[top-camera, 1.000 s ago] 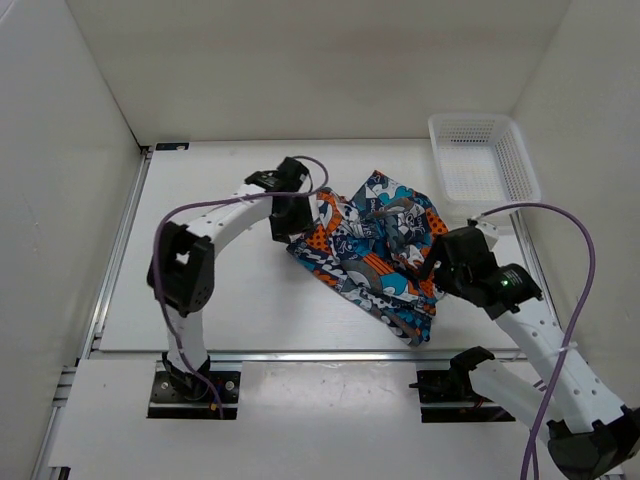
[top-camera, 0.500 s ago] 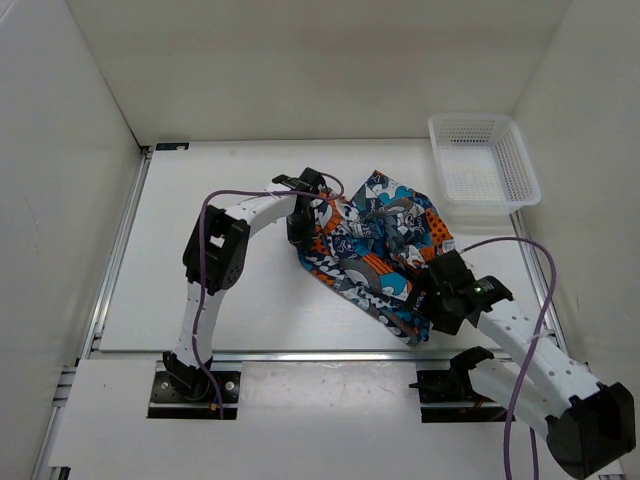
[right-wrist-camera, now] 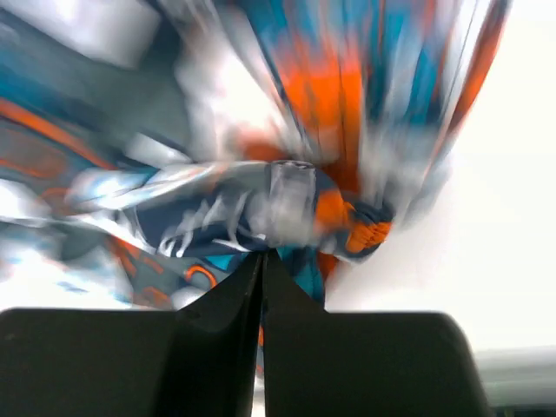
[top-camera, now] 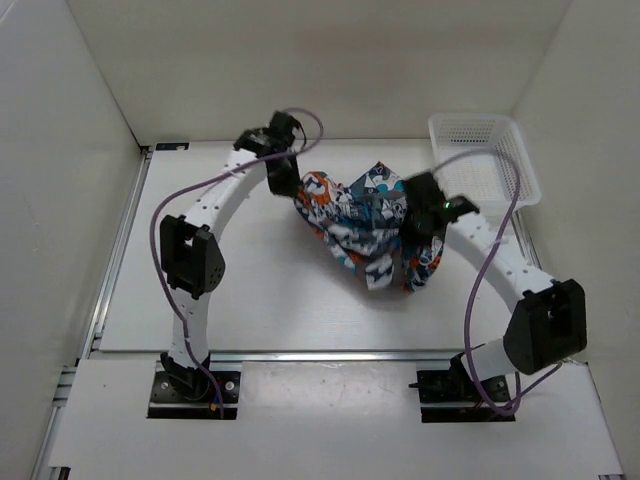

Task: Fold and stack the shorts
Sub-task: Flatten the shorts out

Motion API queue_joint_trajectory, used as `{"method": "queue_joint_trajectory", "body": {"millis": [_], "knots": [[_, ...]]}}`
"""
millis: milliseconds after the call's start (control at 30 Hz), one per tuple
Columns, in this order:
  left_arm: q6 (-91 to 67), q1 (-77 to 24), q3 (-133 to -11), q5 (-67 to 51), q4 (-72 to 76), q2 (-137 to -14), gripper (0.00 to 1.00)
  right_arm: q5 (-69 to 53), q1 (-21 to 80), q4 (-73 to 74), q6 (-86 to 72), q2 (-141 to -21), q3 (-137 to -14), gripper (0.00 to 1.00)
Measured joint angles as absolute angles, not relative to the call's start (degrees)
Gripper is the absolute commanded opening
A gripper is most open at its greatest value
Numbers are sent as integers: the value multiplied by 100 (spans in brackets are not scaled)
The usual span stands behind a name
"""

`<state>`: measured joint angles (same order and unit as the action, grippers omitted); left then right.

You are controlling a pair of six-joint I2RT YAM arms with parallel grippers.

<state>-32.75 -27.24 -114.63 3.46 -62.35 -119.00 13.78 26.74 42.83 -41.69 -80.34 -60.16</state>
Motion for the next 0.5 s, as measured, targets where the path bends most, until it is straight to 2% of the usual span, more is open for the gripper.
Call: {"method": "queue_joint_trajectory", "body": {"millis": [133, 200, 267, 367, 400, 433, 467, 500], "knots": [[-3173, -2150, -13161, 325, -6412, -11808, 10, 1852, 2182, 4200, -3286, -8639, -9035, 0], [-3146, -1811, -13476, 263, -6346, -11474, 10, 2053, 2084, 4073, -2919, -8726, -10171, 0], [-3151, -1450, -13308, 169, -6193, -10840, 10, 2132, 2071, 3898, -2630, -8593, -10766, 0], [-3225, -1063, -12352, 3, -5749, -9553, 12, 2067, 2182, 3527, -2410, -7979, -10328, 0], [-3234, -1044, -11896, -14, -5651, -9072, 31, 2060, 2263, 3382, -2366, -7736, -9909, 5], [-3210, -1048, -11463, -19, -5553, -8648, 86, 2056, 2342, 3120, -2324, -7415, -9266, 18], [-3203, -1066, -10818, -14, -5378, -8200, 100, 2053, 2418, 3015, -2285, -7153, -8632, 60], [-3216, -1090, -10200, -21, -5221, -7793, 100, 2056, 2497, 2982, -2285, -6923, -8020, 73]]}}
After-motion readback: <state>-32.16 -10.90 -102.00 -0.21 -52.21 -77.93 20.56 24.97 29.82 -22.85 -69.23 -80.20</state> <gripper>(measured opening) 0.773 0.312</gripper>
